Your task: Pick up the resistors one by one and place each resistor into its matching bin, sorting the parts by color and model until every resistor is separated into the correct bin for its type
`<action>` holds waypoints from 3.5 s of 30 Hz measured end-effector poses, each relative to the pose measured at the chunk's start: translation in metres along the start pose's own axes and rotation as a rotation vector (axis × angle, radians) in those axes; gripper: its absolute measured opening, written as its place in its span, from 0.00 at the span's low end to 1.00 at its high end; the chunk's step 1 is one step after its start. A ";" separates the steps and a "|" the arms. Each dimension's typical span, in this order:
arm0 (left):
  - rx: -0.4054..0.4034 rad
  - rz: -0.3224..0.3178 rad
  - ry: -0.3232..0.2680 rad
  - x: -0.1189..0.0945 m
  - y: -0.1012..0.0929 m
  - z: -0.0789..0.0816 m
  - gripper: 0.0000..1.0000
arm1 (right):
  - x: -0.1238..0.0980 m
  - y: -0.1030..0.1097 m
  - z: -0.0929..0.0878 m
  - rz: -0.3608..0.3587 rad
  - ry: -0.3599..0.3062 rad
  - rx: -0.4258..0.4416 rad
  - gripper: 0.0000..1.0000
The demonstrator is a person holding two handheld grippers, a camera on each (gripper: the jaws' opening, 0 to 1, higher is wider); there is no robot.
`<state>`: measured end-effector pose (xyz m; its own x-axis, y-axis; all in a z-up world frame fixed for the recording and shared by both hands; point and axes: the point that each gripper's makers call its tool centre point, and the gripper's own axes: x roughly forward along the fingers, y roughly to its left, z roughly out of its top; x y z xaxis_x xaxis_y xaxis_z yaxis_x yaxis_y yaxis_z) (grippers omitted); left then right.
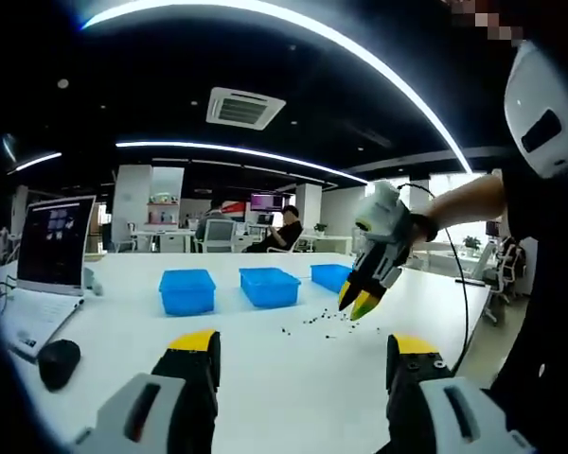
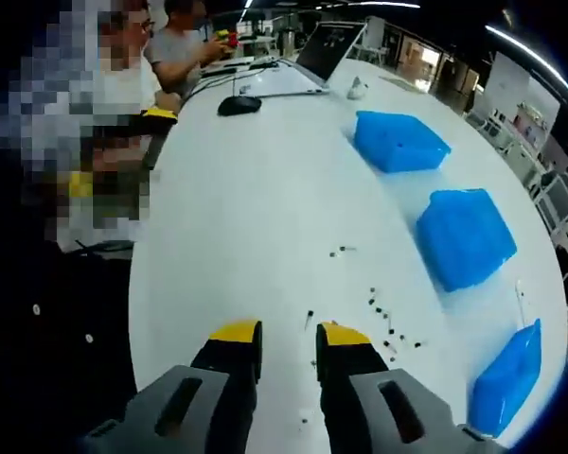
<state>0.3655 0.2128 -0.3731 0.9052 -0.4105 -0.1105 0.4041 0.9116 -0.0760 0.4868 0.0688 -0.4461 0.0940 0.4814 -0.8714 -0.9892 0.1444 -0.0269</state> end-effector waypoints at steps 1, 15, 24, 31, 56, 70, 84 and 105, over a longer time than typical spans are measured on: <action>-0.001 0.001 -0.002 -0.001 0.000 0.000 0.72 | 0.005 -0.001 0.000 0.004 0.009 0.002 0.24; -0.016 0.007 -0.002 -0.003 -0.001 -0.006 0.72 | 0.039 -0.009 -0.013 0.022 0.119 -0.006 0.14; -0.018 0.007 -0.002 -0.003 -0.002 -0.006 0.72 | 0.039 -0.008 -0.011 -0.001 0.123 -0.044 0.09; -0.017 0.003 -0.006 -0.002 -0.004 -0.004 0.72 | 0.039 -0.009 -0.012 -0.027 0.129 -0.107 0.05; 0.007 0.039 -0.044 0.000 0.004 0.018 0.72 | -0.167 -0.001 0.005 -0.404 -0.971 0.301 0.05; 0.016 0.065 -0.052 -0.007 0.006 0.025 0.72 | -0.174 -0.006 0.061 -0.457 -1.072 0.233 0.05; -0.002 0.141 -0.060 -0.016 0.017 0.023 0.72 | -0.088 -0.113 0.210 -0.325 -1.024 0.196 0.05; 0.032 0.247 -0.050 -0.022 0.032 0.027 0.72 | 0.018 -0.177 0.275 -0.425 -0.817 0.203 0.07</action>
<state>0.3615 0.2515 -0.3459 0.9821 -0.1740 -0.0722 0.1729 0.9847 -0.0216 0.6941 0.2894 -0.3222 0.5688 0.7996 -0.1925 -0.8223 0.5582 -0.1110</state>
